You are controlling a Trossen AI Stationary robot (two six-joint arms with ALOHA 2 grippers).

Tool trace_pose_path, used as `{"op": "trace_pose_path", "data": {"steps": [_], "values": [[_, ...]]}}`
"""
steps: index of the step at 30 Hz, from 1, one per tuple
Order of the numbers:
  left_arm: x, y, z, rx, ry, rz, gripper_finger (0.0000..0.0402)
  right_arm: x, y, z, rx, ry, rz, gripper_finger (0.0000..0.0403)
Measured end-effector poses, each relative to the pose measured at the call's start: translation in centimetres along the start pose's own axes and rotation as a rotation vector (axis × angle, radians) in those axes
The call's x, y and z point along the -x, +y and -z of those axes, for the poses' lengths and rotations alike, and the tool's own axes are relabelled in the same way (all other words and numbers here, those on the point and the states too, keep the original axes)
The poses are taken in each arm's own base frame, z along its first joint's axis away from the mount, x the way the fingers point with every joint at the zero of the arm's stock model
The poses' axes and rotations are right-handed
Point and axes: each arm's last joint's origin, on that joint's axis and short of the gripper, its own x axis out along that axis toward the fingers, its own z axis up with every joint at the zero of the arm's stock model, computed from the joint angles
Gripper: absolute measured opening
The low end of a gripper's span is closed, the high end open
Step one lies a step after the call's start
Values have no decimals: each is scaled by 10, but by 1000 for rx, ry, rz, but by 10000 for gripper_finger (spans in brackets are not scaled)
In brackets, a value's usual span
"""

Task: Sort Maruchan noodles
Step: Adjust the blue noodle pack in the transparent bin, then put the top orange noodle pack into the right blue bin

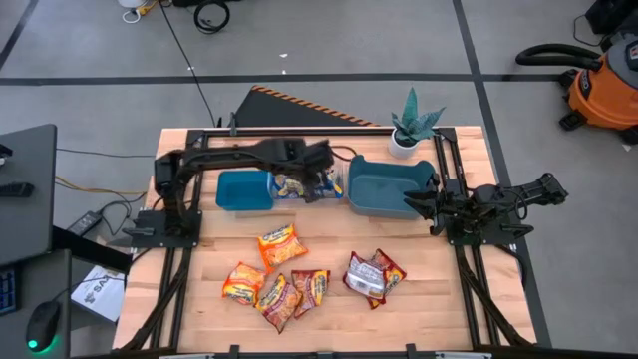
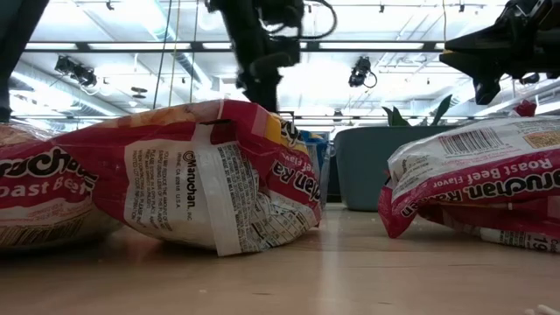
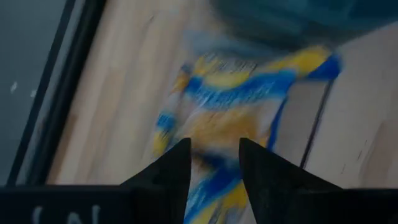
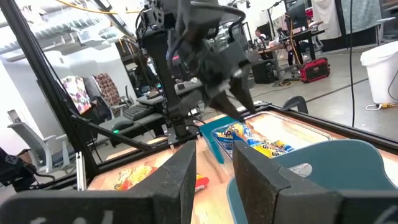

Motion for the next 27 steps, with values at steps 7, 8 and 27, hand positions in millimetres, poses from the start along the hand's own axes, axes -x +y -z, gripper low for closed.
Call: {"op": "trace_pose_path", "data": {"steps": [7, 8, 27], "values": [[-63, -20, 5, -59, 106, 47, 142, 0, 0, 0, 0, -1, 0, 111], [-67, -22, 5, -69, 112, 54, 142, 0, 0, 0, 0, 0, 0, 111], [66, -87, 25, -59, 198, 372, 142, 0, 0, 0, 0, -1, 0, 111]]}}
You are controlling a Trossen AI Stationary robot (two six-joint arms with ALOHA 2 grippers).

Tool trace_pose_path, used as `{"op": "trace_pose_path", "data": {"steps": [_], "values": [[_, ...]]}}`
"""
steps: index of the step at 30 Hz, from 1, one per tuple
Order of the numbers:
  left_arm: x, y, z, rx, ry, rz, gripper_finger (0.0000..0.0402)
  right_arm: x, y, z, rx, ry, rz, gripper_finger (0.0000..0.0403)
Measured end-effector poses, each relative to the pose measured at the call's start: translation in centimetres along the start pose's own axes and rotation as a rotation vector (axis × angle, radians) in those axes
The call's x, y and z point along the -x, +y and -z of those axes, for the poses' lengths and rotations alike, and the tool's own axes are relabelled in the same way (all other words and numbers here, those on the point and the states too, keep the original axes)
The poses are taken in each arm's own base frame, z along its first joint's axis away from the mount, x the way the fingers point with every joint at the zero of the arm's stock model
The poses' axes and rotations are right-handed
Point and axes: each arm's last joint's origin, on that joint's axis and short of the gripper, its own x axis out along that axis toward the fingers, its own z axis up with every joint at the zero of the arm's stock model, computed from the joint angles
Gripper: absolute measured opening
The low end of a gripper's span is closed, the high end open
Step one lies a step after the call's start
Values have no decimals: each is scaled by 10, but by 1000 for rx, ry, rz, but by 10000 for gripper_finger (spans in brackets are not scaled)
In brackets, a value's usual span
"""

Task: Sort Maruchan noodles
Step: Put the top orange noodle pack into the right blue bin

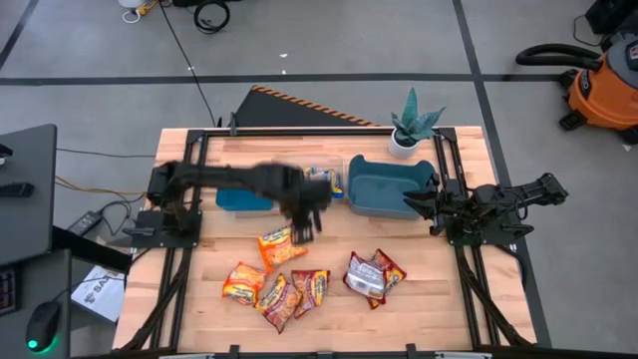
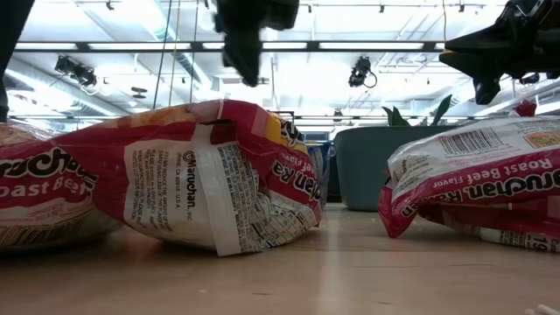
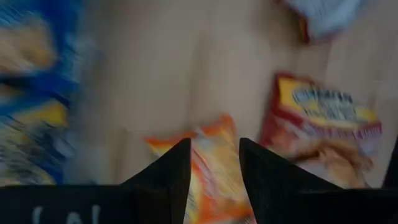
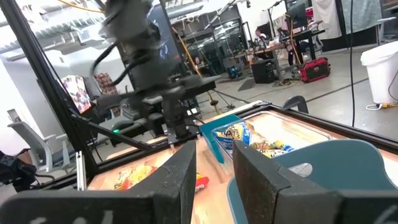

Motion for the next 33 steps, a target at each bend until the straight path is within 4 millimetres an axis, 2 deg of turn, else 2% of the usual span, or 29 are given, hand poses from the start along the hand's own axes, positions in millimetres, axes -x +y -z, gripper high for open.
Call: {"op": "trace_pose_path", "data": {"steps": [3, 5, 8, 11, 15, 22, 27, 30, 33], "values": [[-12, -33, 16, -20, 45, -37, 142, 0, 0, 0, 1, 1, 0, 111], [-25, -49, 33, -17, 123, -79, 142, 0, 0, 0, -2, -4, -1, 111], [-44, -60, 62, 12, 255, -154, 141, 0, 0, 0, -1, -2, -1, 111], [-56, -62, 86, 41, 318, -207, 141, 0, 0, 0, -1, -2, -1, 111], [-59, -53, 105, 63, 324, -211, 141, 0, 0, 0, -1, -2, 0, 111], [-63, -17, 136, 151, 262, -169, 141, 0, 0, 0, -2, -3, -1, 111], [-81, 0, 155, 64, 233, -192, 141, 0, 0, -1, -4, -8, -2, 111], [-89, 4, 164, -17, 248, -233, 141, 0, 0, -1, -6, -12, -3, 111], [-95, 6, 167, -27, 225, -245, 141, 0, 0, -2, -8, -16, -4, 111]]}}
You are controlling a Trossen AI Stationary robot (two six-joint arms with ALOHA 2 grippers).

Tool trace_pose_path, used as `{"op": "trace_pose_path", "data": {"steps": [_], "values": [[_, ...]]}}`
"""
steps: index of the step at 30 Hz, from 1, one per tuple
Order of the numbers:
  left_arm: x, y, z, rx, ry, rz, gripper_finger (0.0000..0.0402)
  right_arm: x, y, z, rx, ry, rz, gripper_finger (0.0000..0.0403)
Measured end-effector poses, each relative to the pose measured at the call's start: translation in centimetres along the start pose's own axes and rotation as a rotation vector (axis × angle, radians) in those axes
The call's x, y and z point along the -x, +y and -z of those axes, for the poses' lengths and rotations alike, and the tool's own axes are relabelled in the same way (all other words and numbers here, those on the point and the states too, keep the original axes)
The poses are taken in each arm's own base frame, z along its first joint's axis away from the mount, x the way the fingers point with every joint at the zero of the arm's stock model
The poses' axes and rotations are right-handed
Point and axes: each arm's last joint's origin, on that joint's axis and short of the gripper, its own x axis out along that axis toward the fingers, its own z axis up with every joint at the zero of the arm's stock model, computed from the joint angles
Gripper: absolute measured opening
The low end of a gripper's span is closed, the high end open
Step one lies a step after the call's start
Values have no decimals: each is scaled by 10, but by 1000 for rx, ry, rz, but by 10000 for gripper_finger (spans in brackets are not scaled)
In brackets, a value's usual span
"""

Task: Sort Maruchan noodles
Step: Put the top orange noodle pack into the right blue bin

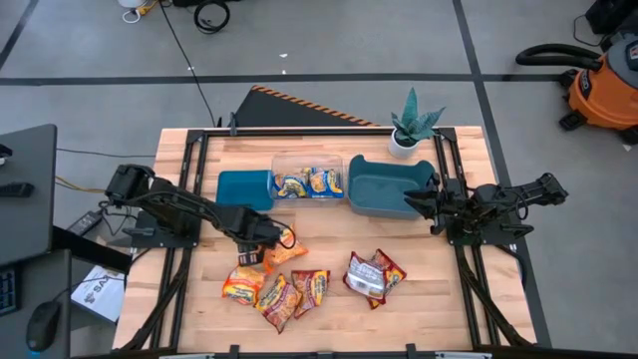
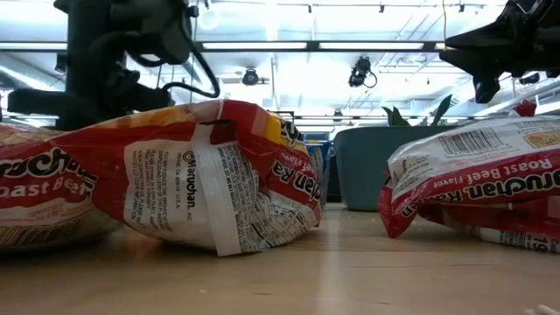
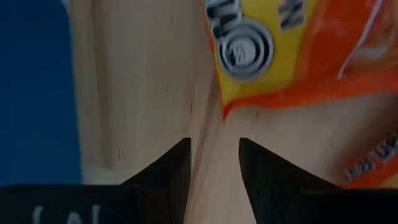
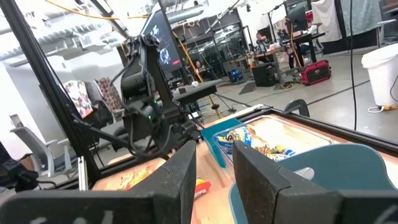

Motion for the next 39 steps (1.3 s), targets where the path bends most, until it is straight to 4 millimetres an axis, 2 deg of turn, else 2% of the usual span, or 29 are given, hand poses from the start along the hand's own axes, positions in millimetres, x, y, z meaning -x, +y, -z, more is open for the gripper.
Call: {"op": "trace_pose_path", "data": {"steps": [7, 15, 18, 25, 27, 32, 39], "values": [[-1, -3, -8, 18, -90, 38, 141, 0, 0, 0, -1, -2, -1, 111], [-1, -3, -9, 21, -94, 39, 136, 0, 0, 0, -1, -2, -1, 111], [-3, -3, -9, 20, -90, 38, 113, 0, 0, 0, -1, -2, -1, 111], [-6, -4, -11, 21, -84, 35, 23, 0, 0, 0, -2, -4, -1, 111], [-5, -4, -10, 24, -80, 34, 8, 0, 0, -1, -3, -7, -2, 111], [12, -2, -13, 15, -51, -12, 5, 0, 0, -1, -6, -11, -3, 111], [60, 4, -24, -16, -32, -140, 3, 0, 0, -2, -9, -17, -4, 111]]}}
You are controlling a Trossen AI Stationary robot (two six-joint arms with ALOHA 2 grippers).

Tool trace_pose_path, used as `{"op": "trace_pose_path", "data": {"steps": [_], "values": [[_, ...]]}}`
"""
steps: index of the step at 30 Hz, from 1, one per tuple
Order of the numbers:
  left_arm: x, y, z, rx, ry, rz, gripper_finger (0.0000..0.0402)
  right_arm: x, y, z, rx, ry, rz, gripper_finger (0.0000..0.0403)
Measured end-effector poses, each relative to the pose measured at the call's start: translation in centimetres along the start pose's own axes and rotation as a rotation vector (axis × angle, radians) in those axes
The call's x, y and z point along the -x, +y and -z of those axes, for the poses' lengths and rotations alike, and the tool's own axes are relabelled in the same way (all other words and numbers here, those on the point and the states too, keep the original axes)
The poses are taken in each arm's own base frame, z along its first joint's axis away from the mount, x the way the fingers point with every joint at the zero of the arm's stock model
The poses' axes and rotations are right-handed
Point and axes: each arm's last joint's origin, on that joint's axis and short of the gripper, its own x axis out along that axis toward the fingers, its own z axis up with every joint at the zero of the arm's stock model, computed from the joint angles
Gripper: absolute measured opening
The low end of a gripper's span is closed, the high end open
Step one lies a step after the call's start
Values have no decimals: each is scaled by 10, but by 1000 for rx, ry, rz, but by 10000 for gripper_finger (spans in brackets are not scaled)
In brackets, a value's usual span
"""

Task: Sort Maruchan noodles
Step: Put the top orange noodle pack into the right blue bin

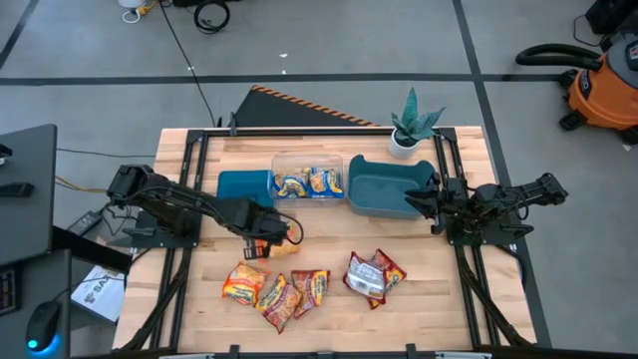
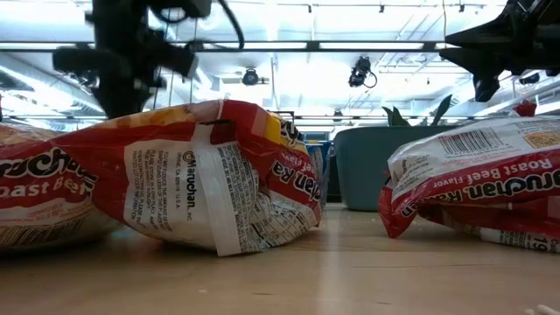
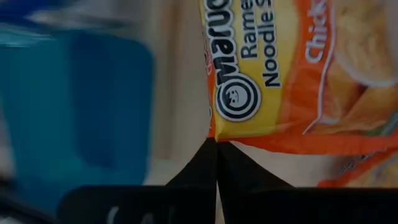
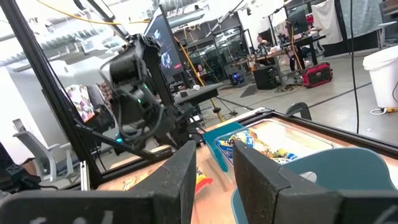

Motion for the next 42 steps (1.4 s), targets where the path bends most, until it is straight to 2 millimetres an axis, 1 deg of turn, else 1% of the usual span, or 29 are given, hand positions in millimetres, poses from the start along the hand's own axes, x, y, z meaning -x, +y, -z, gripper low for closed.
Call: {"op": "trace_pose_path", "data": {"steps": [5, 9, 16, 21, 23, 28, 32, 37, 42], "values": [[36, 12, -3, -10, 18, -84, 2, 0, 0, 0, 0, 0, 0, 111], [57, 21, -1, -10, 43, -150, 1, 0, 0, 0, 0, 0, 0, 111], [76, 27, -2, -7, 30, -155, 1, 0, 0, 0, 0, 0, 0, 111], [87, 27, -7, 4, -30, -121, 1, 0, 0, 0, 0, 0, 0, 111], [89, 25, -13, 6, -88, -91, 1, 0, 0, 0, 0, 0, 0, 111], [95, 18, -35, -27, -287, 40, 0, 0, 0, 0, 0, 0, 0, 111], [99, 17, -51, -90, -444, 78, 0, 0, 0, 0, 0, 0, 0, 111], [105, 30, -75, -142, -647, 110, 0, 0, 0, 0, 0, 0, 0, 111], [108, 57, -107, -113, -886, 120, 0, 0, 0, 0, 0, 0, 0, 111]]}}
